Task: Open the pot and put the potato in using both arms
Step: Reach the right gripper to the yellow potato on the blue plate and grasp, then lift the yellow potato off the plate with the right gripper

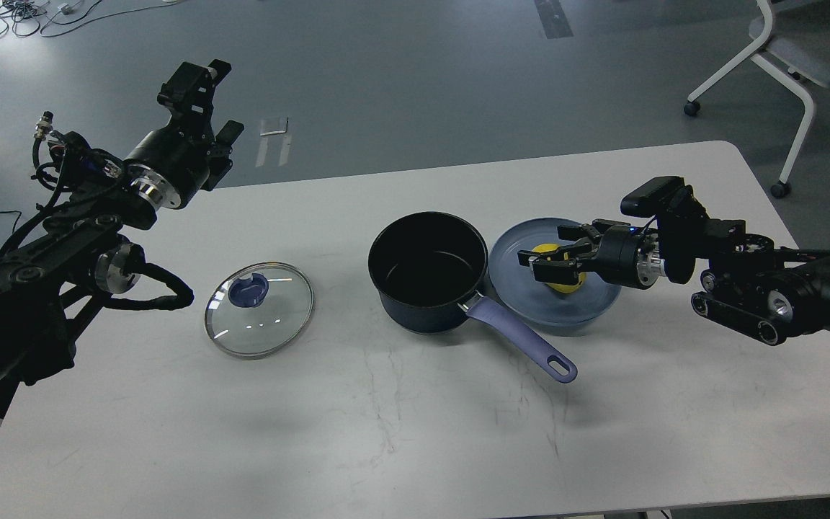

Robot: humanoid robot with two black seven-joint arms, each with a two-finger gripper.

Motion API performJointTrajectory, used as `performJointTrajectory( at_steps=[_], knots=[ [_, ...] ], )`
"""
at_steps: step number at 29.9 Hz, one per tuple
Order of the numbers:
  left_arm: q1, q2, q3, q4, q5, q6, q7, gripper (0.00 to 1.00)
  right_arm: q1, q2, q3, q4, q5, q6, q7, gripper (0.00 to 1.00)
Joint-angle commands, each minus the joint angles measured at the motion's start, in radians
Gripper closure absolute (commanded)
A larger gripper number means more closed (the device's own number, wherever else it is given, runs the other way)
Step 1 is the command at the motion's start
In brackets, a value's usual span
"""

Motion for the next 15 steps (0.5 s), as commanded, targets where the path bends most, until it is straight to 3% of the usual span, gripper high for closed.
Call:
performJointTrajectory(
  at_steps=[1,9,13,15],
  knots=[
    [0.012,-0.016,0.000,0.020,0.003,0.029,-0.017,0.01,-0.007,0.007,-0.020,-0.002,0.000,-0.001,0.000,0.00],
    [0.026,-0.042,0.002,0.018,0.012,0.031,-0.022,0.01,-0.014,0.003,-0.026,-0.014,0.000,-0.001,0.000,0.04],
    [0.025,-0.052,0.006,0.018,0.012,0.032,-0.022,0.01,-0.014,0.000,-0.043,-0.014,0.000,-0.007,0.000,0.11],
    [0.025,-0.053,0.009,0.020,0.014,0.032,-0.022,0.01,-0.014,0.000,-0.064,-0.014,0.000,-0.020,0.000,0.20]
  ],
)
